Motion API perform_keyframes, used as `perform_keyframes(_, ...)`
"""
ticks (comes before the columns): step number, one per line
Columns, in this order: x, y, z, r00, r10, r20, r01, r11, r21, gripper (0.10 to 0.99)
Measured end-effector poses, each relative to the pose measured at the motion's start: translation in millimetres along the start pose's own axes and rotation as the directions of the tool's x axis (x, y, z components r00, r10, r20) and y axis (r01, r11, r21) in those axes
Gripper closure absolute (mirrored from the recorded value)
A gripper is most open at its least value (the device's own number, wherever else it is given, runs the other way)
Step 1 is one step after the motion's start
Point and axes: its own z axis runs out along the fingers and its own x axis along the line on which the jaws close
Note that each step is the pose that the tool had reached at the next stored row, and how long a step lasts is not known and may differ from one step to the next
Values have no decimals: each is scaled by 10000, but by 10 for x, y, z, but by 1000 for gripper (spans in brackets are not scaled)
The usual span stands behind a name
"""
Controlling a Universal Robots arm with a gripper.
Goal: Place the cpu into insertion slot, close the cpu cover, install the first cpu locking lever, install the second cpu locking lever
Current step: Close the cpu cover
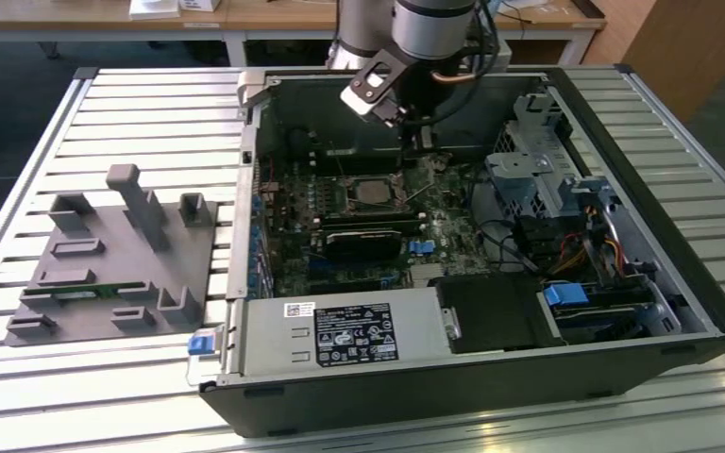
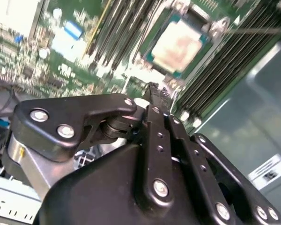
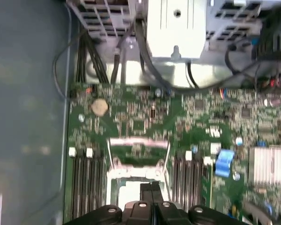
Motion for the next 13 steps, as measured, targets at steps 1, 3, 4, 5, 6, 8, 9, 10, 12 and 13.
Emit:
perform_keyframes(1,1,48,3,10000,2,-22,-2,10000,7,980)
perform_keyframes(3,5,124,7,10000,1,-36,-1,10000,17,980)
perform_keyframes(4,10,153,9,10000,3,-37,-2,10000,20,980)
perform_keyframes(5,16,179,11,10000,2,-36,-2,10000,24,980)
perform_keyframes(6,24,203,13,10000,1,-37,-1,10000,27,980)
perform_keyframes(8,43,242,20,10000,3,-36,-3,10000,38,980)
perform_keyframes(9,50,261,24,10000,4,-37,-3,10000,43,980)
perform_keyframes(10,57,281,27,10000,3,-37,-3,10000,49,980)
perform_keyframes(12,72,317,35,10000,2,-37,-2,10000,59,980)
perform_keyframes(13,82,332,39,10000,3,-36,-3,10000,63,980)
